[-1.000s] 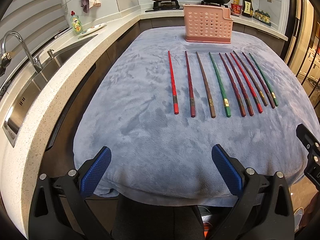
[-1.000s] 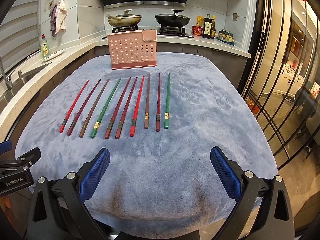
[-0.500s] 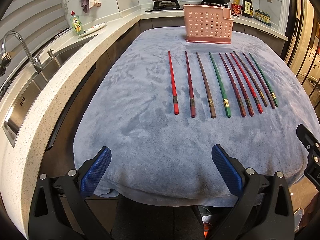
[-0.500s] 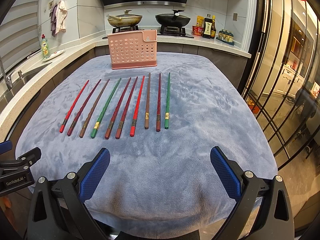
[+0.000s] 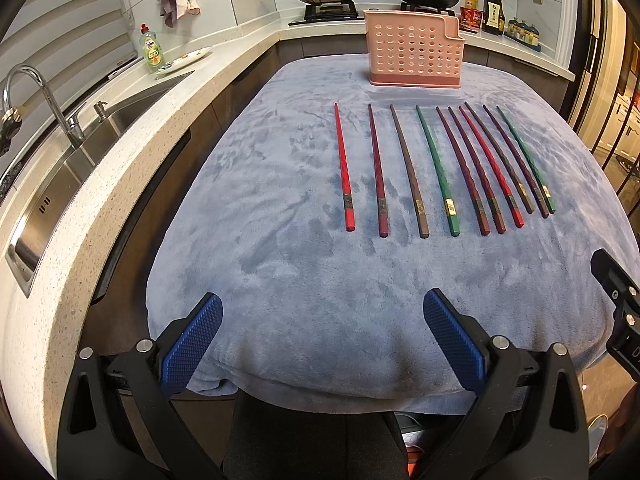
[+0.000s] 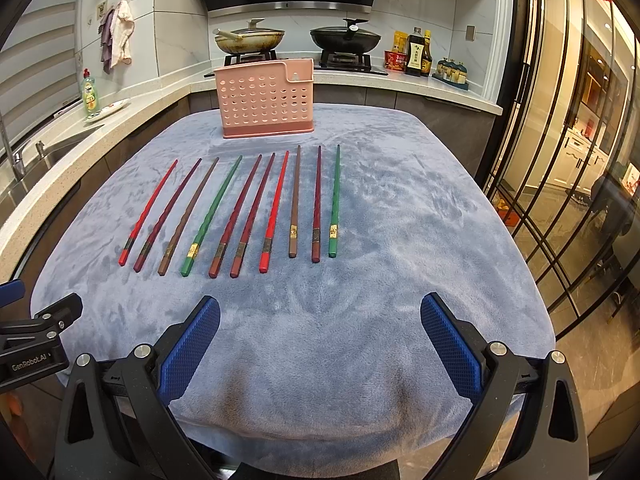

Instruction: Organize utensils

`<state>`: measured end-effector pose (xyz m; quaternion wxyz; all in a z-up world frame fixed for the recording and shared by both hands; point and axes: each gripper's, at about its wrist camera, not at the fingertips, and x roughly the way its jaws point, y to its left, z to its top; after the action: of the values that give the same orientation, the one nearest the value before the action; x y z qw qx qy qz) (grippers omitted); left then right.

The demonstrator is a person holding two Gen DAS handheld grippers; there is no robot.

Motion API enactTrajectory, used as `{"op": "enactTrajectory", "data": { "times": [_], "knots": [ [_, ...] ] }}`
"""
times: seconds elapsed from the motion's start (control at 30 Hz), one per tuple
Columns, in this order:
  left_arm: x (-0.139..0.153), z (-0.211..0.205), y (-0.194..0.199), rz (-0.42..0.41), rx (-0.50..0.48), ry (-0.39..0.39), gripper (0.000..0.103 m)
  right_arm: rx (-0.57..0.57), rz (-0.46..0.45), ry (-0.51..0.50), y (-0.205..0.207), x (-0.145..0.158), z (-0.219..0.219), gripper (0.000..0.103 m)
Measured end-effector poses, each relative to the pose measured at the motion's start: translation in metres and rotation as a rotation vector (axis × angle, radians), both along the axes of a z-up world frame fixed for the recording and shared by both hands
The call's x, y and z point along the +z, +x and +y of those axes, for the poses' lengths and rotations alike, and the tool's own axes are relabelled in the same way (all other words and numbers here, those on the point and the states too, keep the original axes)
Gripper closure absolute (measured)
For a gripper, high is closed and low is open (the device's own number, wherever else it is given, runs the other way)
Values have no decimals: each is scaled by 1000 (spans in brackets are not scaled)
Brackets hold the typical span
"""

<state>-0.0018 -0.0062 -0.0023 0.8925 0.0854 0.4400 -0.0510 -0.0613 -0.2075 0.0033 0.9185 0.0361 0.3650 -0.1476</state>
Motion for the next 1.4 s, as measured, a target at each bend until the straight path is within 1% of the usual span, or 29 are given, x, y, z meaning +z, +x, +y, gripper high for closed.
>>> {"op": "enactTrajectory", "data": {
  "times": [1.03, 1.17, 1.4],
  "knots": [
    [1, -1, 1, 0, -1, -2, 7, -1, 1, 2, 0, -1, -2, 7],
    [0, 1, 3, 2, 4, -10, 7, -3, 1, 2, -1, 3, -1, 7],
    [-5, 8, 14, 11, 23, -33, 7, -22, 2, 1, 3, -6, -14, 7]
  ]
}}
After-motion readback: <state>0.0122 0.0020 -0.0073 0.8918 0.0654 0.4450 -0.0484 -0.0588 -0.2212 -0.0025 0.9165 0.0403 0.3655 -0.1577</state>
